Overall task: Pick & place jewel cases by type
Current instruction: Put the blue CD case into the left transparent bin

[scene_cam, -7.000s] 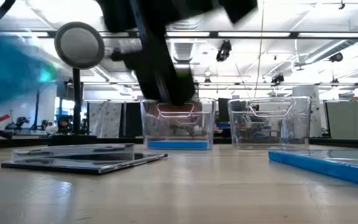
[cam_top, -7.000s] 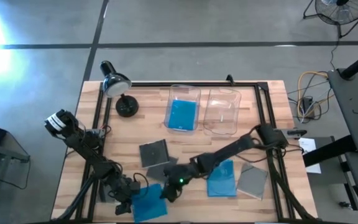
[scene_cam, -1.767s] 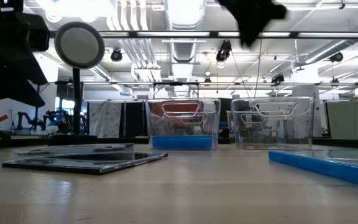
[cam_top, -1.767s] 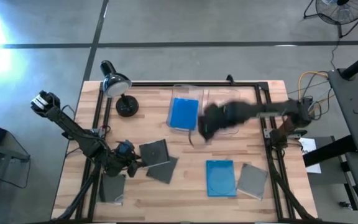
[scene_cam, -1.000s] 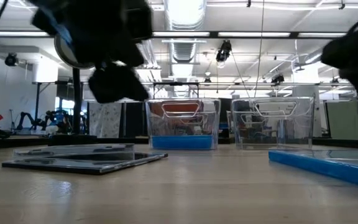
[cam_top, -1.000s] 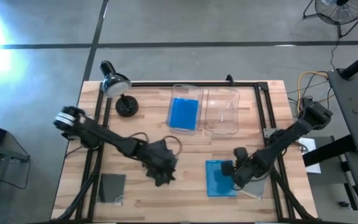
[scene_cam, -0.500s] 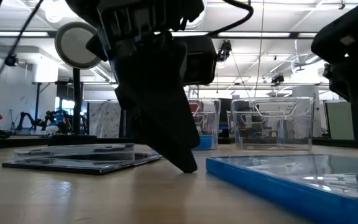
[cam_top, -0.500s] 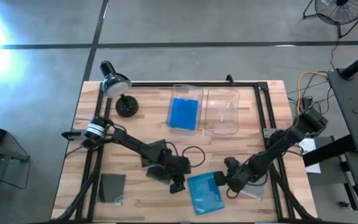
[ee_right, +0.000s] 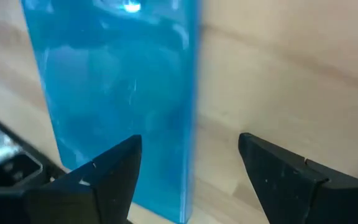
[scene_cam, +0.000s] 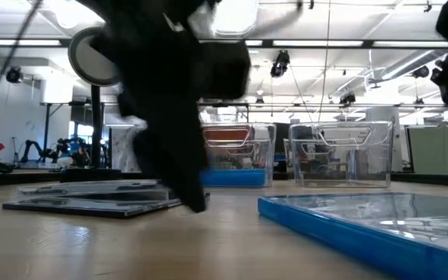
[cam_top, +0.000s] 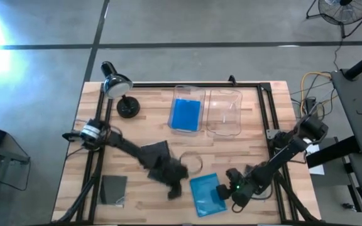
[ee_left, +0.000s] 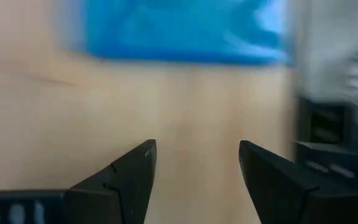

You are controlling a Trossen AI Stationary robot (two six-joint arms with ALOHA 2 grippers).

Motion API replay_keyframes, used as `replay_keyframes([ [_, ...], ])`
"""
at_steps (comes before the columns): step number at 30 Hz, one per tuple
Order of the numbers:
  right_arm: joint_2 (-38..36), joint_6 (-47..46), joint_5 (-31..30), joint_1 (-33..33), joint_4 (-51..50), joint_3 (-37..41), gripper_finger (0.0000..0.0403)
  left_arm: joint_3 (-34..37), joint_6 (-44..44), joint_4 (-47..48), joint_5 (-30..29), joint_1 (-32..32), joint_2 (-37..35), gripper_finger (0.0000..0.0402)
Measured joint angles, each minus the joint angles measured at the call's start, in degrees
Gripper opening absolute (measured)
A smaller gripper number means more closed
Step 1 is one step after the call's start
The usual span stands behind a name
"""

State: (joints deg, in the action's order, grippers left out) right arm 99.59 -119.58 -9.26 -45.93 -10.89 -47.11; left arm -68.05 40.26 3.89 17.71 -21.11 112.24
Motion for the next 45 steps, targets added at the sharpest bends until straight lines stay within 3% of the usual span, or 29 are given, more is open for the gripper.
replay_keyframes([
  [6,2.9,4.5,-1.0,1.4,4.5,-1.3,0.0276,-1.4,5.8,-10.0,-0.7,-1.5,6.0,0.0213],
  [10,4.3,11.1,-1.6,4.7,15.3,-1.3,0.027,-2.9,5.0,-9.9,0.3,-0.3,9.0,0.0213],
  [14,3.8,20.1,-0.8,6.7,16.7,-2.9,0.0261,-3.1,2.7,-6.8,1.7,0.0,9.5,0.0213],
  [21,-0.9,28.7,-13.0,8.1,15.7,-7.2,0.0249,-2.5,-1.4,-2.4,-1.0,-3.1,9.8,0.0213],
  [24,-0.1,31.1,-11.6,8.8,14.1,-8.9,0.0248,-2.3,-0.5,-2.8,-4.5,-3.8,9.5,0.0213],
  [30,5.6,29.3,-2.3,11.2,14.0,-10.5,0.0243,-2.2,0.1,-3.1,-8.1,-2.1,7.6,0.0213],
  [33,6.5,27.9,3.6,11.1,15.4,-11.7,0.0213,-2.2,-0.3,-3.2,-10.2,-1.2,7.5,0.0213],
  [37,6.1,25.2,6.1,11.1,14.0,-10.5,0.0132,-2.2,-1.4,-0.4,-12.7,-1.6,6.3,0.0213],
  [42,0.5,23.9,1.9,10.8,14.4,-7.0,0.0024,-0.3,-4.0,6.8,-28.6,-6.7,1.1,0.0213],
  [45,-4.7,25.6,-1.4,12.7,11.4,-4.8,0.0018,4.2,-0.5,14.2,-38.0,-9.4,-4.1,0.0214],
])
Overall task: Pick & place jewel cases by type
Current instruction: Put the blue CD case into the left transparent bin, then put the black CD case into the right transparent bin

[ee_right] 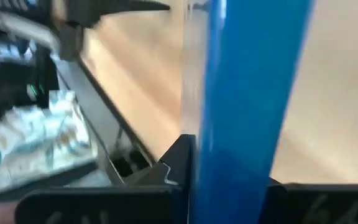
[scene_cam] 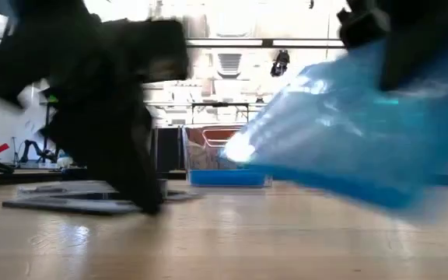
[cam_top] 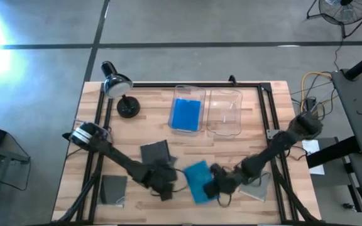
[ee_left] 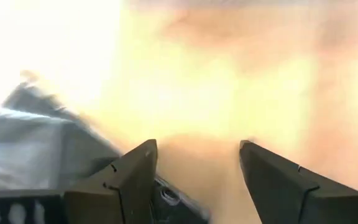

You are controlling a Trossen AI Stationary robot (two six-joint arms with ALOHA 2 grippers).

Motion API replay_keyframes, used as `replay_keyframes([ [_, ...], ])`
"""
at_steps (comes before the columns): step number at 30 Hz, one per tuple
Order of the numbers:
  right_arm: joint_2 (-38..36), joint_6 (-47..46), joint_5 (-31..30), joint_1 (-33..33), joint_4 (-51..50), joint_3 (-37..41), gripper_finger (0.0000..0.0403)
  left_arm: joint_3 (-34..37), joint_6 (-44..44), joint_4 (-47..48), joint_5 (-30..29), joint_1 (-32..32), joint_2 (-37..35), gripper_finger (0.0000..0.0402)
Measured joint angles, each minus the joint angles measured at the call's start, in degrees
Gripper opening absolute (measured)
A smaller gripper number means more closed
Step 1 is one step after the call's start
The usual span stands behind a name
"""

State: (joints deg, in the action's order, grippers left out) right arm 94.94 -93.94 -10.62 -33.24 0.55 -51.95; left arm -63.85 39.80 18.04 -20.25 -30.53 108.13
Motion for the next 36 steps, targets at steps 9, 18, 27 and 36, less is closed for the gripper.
replay_keyframes([
  [9,-20.2,16.4,-16.2,17.8,-1.7,2.3,0.0021,21.2,23.5,-0.8,-7.7,-3.2,-23.1,0.0214],
  [18,-5.5,23.5,8.8,45.0,3.4,-2.5,0.0136,25.0,22.0,4.8,-15.4,-1.2,-41.2,0.0214],
  [27,-1.9,31.9,18.0,45.3,-27.9,-15.5,0.0272,25.1,28.4,24.0,-13.8,-1.1,-48.9,0.0213],
  [36,-3.7,25.8,13.2,23.2,-42.4,-22.0,0.0322,33.5,37.3,25.3,-9.5,1.6,-51.2,0.0213],
])
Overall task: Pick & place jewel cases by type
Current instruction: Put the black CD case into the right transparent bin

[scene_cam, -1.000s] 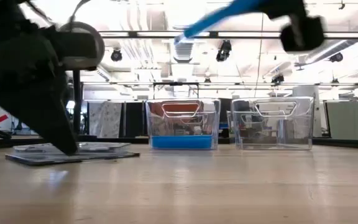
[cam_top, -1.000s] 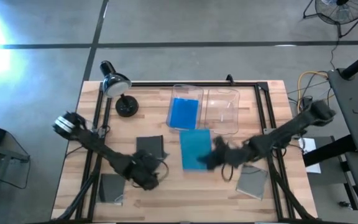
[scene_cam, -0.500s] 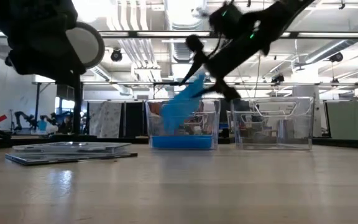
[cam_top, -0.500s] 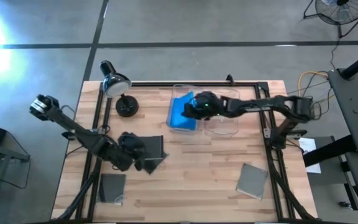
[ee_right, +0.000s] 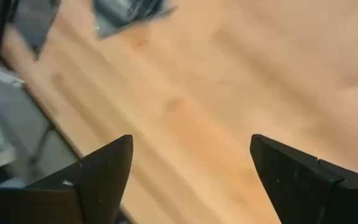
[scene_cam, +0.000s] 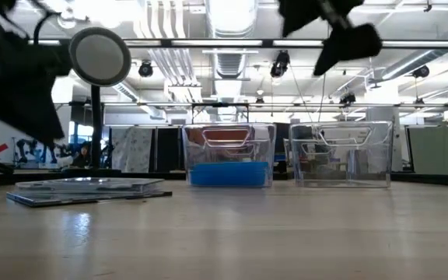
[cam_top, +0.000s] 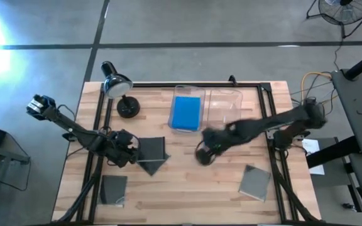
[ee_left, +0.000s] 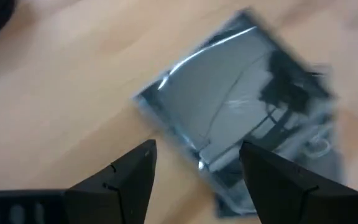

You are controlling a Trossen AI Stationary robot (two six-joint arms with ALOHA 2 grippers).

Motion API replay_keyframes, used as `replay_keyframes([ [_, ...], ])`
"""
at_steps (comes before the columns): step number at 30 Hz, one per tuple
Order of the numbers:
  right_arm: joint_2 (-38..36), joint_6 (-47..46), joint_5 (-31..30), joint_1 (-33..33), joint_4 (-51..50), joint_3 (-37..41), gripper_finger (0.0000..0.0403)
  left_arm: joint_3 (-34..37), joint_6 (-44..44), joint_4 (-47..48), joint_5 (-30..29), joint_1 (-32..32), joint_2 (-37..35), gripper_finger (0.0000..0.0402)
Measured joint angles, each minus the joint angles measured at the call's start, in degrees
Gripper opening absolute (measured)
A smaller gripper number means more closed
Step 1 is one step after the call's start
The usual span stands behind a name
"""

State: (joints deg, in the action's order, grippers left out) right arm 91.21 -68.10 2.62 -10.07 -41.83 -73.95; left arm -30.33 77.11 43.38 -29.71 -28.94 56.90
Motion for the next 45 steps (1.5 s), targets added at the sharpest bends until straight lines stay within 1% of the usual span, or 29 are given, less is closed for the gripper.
replay_keyframes([
  [3,6.6,-6.1,-0.2,-2.7,15.5,2.4,0.0322,3.3,4.4,-2.1,3.2,3.2,-0.4,0.0213],
  [5,10.3,-9.4,-1.3,-3.2,27.2,2.5,0.0322,5.6,4.3,-6.0,5.4,5.2,-0.8,0.0213],
  [7,14.2,-10.8,-2.6,-3.4,34.8,2.1,0.0322,7.9,2.8,-10.4,7.7,7.1,-0.7,0.0213],
  [9,18.9,-10.7,-4.5,-2.3,35.1,0.6,0.0322,10.1,2.2,-13.1,9.4,8.6,-0.3,0.0213],
  [13,26.3,-9.0,-7.6,1.3,34.5,-3.4,0.0322,12.7,2.2,-16.3,9.1,9.5,-0.3,0.0213],
  [18,33.2,-6.0,-7.5,4.1,34.8,-9.4,0.0322,14.8,0.7,-19.8,9.1,9.5,-0.1,0.0213],
  [21,35.5,-5.3,-6.3,5.7,36.0,-12.9,0.0322,15.7,0.7,-21.3,9.5,9.6,-0.1,0.0213],
  [23,37.3,-4.8,-6.3,6.4,35.1,-13.6,0.0322,16.0,0.7,-21.4,9.6,9.6,0.1,0.0213],
  [27,39.5,-4.1,-6.0,6.9,36.1,-15.3,0.032,16.9,0.5,-22.6,9.6,9.5,0.5,0.0213],
  [31,40.9,-4.5,-3.8,7.2,37.8,-15.8,0.0312,18.0,0.5,-24.0,9.7,9.5,0.5,0.0213],
  [35,40.8,-5.2,-5.8,6.5,38.2,-16.5,0.0302,18.6,0.3,-25.9,9.7,9.5,0.6,0.0213],
  [39,41.0,-5.3,-8.9,5.8,37.8,-17.5,0.0295,19.6,-0.5,-32.2,9.7,9.5,1.3,0.0213],
  [45,40.4,-4.6,-8.7,5.8,37.7,-17.5,0.0292,19.0,-0.3,-36.2,10.1,9.5,2.8,0.0213],
])
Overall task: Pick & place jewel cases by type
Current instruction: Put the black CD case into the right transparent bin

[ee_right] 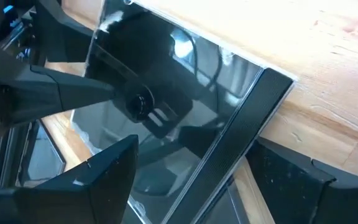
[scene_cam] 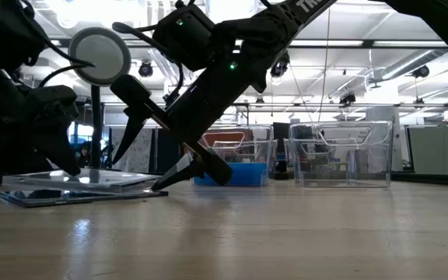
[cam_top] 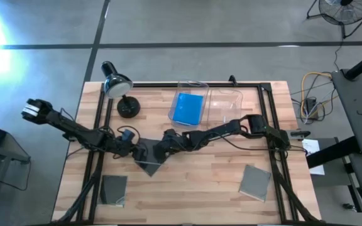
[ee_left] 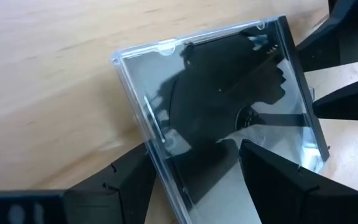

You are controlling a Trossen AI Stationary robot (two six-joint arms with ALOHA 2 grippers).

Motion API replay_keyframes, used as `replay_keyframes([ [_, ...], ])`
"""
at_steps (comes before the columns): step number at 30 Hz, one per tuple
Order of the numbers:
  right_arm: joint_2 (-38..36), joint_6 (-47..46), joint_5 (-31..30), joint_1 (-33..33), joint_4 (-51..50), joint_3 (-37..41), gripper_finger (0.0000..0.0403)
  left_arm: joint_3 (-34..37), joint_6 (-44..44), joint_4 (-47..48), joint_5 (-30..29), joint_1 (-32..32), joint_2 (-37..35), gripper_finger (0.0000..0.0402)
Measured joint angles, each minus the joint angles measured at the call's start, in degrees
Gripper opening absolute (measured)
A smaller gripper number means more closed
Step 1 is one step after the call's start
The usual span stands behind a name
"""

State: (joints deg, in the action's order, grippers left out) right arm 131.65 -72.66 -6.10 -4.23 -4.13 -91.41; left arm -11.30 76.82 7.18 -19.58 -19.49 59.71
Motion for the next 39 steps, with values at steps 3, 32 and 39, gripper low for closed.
replay_keyframes([
  [3,-1.1,0.5,0.2,0.0,-0.5,0.1,0.0289,-0.1,-0.1,-1.6,0.1,0.0,0.2,0.0213],
  [32,-15.5,20.4,7.8,-1.4,-6.1,-0.4,0.0084,-2.6,-12.5,-3.9,8.0,-0.9,-6.9,0.0213],
  [39,-19.9,21.7,6.3,-1.4,-13.8,-0.3,0.0013,-6.8,-14.7,-3.4,4.9,-1.0,-13.1,0.0213],
])
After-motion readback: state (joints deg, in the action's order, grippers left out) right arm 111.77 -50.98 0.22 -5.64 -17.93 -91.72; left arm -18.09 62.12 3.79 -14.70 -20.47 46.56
